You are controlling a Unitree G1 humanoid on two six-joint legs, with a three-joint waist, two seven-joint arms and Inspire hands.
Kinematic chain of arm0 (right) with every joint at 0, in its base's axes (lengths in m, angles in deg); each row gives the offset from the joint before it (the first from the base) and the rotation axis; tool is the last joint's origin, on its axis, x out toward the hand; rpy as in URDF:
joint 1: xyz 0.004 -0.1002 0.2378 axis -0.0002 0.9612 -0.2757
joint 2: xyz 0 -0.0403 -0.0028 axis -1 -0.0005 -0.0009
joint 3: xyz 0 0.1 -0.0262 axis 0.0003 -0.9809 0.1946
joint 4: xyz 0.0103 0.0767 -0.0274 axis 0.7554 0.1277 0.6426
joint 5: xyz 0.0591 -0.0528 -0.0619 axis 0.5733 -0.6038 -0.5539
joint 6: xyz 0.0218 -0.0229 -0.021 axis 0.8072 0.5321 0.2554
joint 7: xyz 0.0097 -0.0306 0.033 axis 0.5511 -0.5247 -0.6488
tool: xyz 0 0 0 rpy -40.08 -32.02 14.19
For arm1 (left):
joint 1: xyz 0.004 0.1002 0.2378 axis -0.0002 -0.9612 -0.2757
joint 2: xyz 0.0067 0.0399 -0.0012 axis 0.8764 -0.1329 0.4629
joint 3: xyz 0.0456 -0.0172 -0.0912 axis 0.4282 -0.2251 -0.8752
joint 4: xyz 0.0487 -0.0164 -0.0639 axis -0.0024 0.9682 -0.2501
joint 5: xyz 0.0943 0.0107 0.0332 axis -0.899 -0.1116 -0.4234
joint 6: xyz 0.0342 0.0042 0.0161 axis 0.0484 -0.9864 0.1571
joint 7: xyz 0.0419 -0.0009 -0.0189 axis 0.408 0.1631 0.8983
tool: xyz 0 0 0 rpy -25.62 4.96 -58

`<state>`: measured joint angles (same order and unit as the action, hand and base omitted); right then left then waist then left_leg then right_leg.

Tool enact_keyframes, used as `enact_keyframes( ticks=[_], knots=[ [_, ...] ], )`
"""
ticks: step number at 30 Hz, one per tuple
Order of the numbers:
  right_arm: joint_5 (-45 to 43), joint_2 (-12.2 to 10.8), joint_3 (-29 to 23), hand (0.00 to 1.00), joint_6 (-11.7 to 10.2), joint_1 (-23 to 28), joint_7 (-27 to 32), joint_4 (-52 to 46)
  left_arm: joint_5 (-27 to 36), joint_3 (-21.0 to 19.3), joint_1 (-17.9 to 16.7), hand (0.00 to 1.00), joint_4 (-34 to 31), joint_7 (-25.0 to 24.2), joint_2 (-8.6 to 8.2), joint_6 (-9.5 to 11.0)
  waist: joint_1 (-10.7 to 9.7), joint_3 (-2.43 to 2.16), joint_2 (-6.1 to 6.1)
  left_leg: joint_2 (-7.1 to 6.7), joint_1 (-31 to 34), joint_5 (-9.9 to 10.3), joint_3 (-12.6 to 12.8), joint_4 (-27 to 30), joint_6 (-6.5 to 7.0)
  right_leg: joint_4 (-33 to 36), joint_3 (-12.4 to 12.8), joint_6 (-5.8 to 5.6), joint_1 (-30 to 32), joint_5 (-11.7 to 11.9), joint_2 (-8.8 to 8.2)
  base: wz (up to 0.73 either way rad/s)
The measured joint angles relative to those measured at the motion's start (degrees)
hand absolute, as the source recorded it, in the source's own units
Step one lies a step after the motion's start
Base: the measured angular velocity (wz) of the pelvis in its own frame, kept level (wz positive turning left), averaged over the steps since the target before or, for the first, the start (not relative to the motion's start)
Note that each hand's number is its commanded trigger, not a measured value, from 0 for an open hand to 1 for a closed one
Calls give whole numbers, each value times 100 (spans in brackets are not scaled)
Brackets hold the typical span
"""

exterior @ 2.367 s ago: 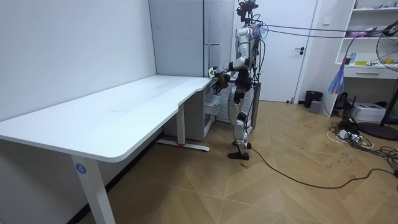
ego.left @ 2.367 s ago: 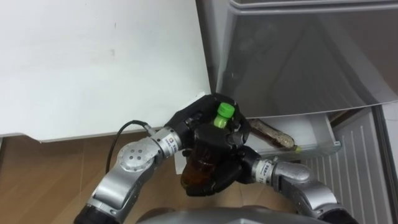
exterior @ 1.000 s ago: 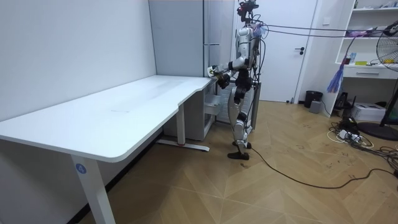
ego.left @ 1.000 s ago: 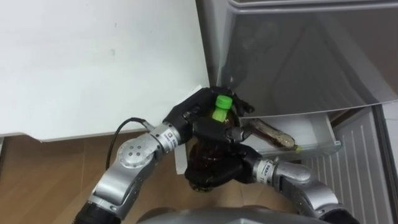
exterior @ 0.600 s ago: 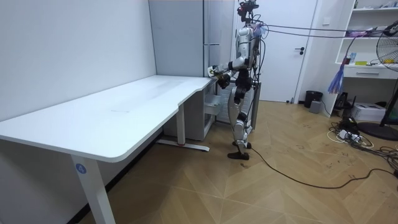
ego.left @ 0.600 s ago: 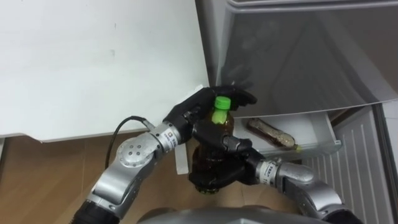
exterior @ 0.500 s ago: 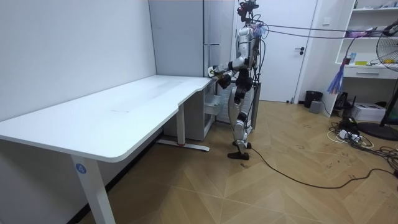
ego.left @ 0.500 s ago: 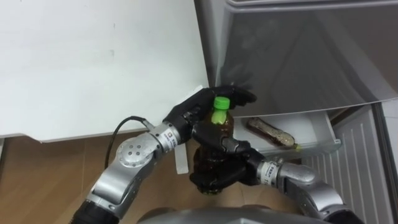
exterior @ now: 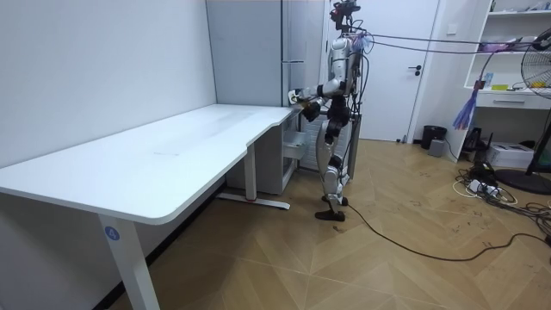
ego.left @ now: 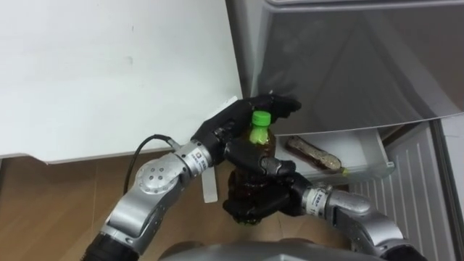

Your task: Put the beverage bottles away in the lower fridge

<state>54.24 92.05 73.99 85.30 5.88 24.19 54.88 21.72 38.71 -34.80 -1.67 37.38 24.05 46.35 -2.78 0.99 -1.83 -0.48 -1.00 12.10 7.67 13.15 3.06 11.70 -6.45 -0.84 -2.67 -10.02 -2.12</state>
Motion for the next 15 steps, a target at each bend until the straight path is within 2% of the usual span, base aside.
enact_keyframes(
  ticks=[4, 12, 15],
  knots=[
    [114, 0, -28, 100, -85, -16, -25, 2, -1, -60, 0, 0, -297, -13, 33, -9, -1, -5, 1, 13, 140, 1, 0, 72, 4, 13, -5, 13, 113, 28, 6, 0],
    [107, 8, -8, 100, -65, -15, -19, 19, 19, -81, 1, 0, -723, -13, 182, -18, -38, -6, 23, 31, 193, 7, -11, 149, 8, 8, -20, 22, 109, 49, 18, 0],
    [91, 6, -8, 100, -36, -15, -16, 18, 281, -156, 2, 0, -970, -27, 194, -61, -40, -6, 47, 32, 226, 10, -18, 141, 11, 6, -20, 20, 102, 55, 19, 2]
  ],
)
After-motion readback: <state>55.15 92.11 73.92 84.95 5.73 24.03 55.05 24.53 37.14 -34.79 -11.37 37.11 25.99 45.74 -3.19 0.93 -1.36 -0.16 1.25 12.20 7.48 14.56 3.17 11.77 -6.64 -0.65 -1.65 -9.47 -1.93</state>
